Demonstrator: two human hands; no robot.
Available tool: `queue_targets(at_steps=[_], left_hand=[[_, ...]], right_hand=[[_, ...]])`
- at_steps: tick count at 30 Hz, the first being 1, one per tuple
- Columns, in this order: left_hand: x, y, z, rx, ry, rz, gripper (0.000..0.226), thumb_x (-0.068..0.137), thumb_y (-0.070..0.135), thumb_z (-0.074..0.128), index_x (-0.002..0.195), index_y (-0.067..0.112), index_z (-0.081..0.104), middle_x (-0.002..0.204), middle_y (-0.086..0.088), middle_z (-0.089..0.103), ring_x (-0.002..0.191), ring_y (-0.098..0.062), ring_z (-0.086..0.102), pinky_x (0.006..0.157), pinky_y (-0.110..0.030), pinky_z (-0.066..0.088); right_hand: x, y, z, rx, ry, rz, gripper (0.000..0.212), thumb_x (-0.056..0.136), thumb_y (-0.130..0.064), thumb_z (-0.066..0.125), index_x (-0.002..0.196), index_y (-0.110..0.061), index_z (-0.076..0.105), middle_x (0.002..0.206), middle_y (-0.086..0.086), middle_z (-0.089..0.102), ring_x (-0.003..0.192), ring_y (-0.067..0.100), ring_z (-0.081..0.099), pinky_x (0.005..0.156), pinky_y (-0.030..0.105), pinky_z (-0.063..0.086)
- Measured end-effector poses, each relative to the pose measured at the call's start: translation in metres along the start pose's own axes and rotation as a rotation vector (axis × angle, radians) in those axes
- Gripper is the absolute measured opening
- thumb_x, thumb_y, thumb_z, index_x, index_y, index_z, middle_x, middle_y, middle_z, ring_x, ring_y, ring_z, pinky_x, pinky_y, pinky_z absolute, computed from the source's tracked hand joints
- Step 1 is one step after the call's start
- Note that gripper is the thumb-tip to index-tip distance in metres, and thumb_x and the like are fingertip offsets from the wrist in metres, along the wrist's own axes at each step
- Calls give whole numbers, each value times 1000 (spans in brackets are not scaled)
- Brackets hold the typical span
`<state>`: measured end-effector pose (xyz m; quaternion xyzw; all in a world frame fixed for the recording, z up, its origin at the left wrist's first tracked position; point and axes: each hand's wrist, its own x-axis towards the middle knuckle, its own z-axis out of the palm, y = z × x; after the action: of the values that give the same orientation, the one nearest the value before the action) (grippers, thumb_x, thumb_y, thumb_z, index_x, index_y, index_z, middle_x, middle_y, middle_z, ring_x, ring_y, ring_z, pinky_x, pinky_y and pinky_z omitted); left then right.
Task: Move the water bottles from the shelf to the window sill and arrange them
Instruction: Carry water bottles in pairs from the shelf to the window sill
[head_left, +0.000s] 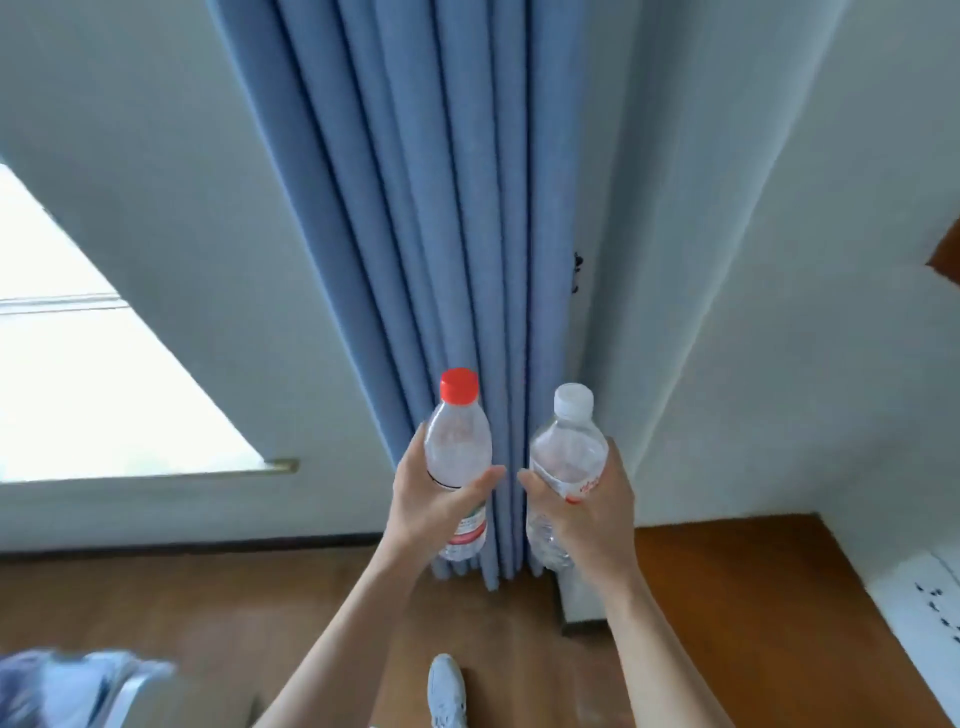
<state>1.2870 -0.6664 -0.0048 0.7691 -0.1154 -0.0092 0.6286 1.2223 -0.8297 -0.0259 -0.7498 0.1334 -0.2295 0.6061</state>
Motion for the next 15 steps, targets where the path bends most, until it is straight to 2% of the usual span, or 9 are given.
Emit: queue_targets(at_steps=[2, 7, 11, 15], left_hand=[[-10, -5, -37, 31, 122, -19, 58, 58, 48, 81, 110, 35, 59, 98, 7, 69, 95, -13, 67, 85, -45, 57], [-34, -28, -124, 59, 381, -71, 56, 60, 49, 82, 110, 41, 57, 102, 10, 69, 98, -10, 67, 88, -41, 56], [-57, -47, -184, 91, 561, -89, 45, 62, 43, 85, 96, 52, 56, 93, 15, 67, 89, -3, 67, 75, -23, 54], [-70, -68, -245, 106, 683, -124, 49, 63, 51, 83, 100, 57, 52, 96, 16, 65, 94, -5, 66, 76, -21, 54]], right_hand=[[1, -10, 36, -9, -95, -19, 53, 73, -26, 88, 107, -43, 52, 103, -20, 65, 96, -12, 61, 74, 2, 44], [-5, -29, 125, 10, -316, -36, 48, 72, -19, 89, 96, -39, 52, 95, -17, 64, 86, -17, 59, 70, 2, 44], [-19, -35, 195, 19, -472, -64, 49, 63, -41, 85, 100, -38, 53, 98, -16, 65, 90, -9, 61, 72, 3, 44], [-33, -40, 267, -5, -601, -105, 62, 57, -61, 75, 108, -36, 50, 100, -20, 62, 93, -7, 60, 73, 4, 44]])
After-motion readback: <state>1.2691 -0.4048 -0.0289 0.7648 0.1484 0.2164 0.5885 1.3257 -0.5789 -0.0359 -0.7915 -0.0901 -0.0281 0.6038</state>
